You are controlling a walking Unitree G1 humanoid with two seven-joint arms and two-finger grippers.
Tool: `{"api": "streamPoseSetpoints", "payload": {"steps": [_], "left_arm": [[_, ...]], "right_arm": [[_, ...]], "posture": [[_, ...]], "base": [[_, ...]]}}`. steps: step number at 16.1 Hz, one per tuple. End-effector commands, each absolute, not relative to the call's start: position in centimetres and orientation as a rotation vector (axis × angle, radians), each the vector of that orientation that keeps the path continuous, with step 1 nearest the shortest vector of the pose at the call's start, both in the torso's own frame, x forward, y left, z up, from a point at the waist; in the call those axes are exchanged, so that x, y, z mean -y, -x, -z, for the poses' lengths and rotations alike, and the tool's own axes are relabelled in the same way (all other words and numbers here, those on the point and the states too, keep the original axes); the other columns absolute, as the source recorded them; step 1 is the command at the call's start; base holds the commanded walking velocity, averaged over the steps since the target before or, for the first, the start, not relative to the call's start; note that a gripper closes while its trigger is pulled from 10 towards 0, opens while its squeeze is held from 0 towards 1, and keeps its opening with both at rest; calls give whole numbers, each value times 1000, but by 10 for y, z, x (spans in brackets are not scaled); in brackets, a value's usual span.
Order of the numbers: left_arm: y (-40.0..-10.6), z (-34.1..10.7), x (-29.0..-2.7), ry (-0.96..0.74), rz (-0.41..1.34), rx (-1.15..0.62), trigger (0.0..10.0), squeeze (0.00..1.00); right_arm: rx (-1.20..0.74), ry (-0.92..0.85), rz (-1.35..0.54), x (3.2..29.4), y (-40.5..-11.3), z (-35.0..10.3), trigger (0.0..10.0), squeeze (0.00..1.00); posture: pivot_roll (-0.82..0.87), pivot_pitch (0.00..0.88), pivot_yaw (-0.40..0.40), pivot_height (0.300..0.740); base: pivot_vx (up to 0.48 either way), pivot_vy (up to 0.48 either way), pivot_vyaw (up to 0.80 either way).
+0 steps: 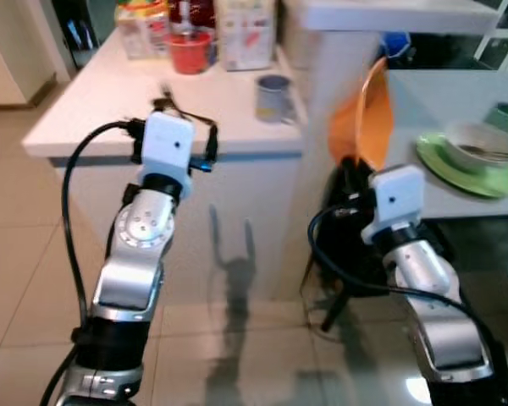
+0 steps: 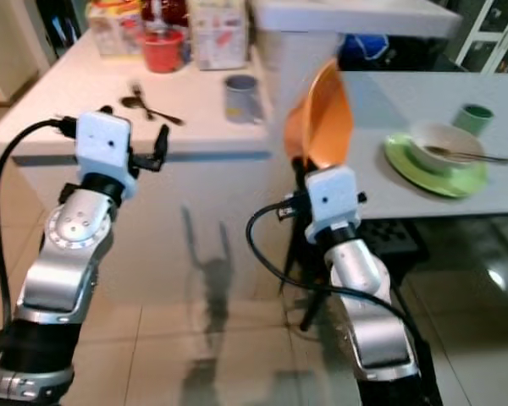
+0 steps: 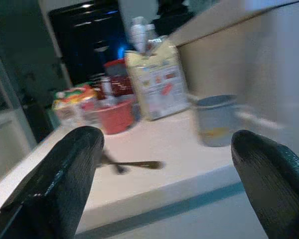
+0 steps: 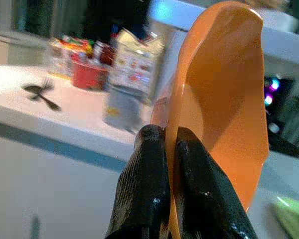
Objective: Setting the table
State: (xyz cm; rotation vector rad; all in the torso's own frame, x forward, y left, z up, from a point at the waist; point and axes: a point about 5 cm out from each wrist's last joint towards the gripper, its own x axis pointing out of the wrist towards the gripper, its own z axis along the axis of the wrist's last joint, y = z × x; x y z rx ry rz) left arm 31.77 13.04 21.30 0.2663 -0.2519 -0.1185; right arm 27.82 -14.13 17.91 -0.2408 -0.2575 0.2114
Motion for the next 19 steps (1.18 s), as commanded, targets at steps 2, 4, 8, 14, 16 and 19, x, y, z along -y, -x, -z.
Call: {"api": "streamPoseSetpoints", "payload": {"steps": [2,4,8,14,16,19], "left_arm": [[-318,-216,-125,-274,141,264,10000,0],[-318,-216,-125,-270,143,263,10000,0],[-318,-216,-125,-271,146,260,10000,0],[-317,-213,-130,-279,127,254,10000,0],[-317,-213,-129,-279,128,252,10000,0],[-318,-213,-128,-279,129,255,10000,0]], "right_arm": [[306,252,-154,151,-280,-193,10000,0],[306,284,-143,151,-281,-196,10000,0],[306,289,-143,150,-280,-198,10000,0],[262,278,-99,152,-282,-189,10000,0],[258,303,-97,153,-283,-189,10000,0],[245,321,-97,154,-284,-187,10000,0]], "posture": [[9,0,-7,740],[3,0,-2,740],[16,0,-5,740],[27,0,-20,740],[26,0,-21,740],[27,0,-21,740]], "base": [[0,-354,0],[0,-356,0],[0,-355,0],[0,-357,0],[0,-356,0],[0,-356,152]]}}
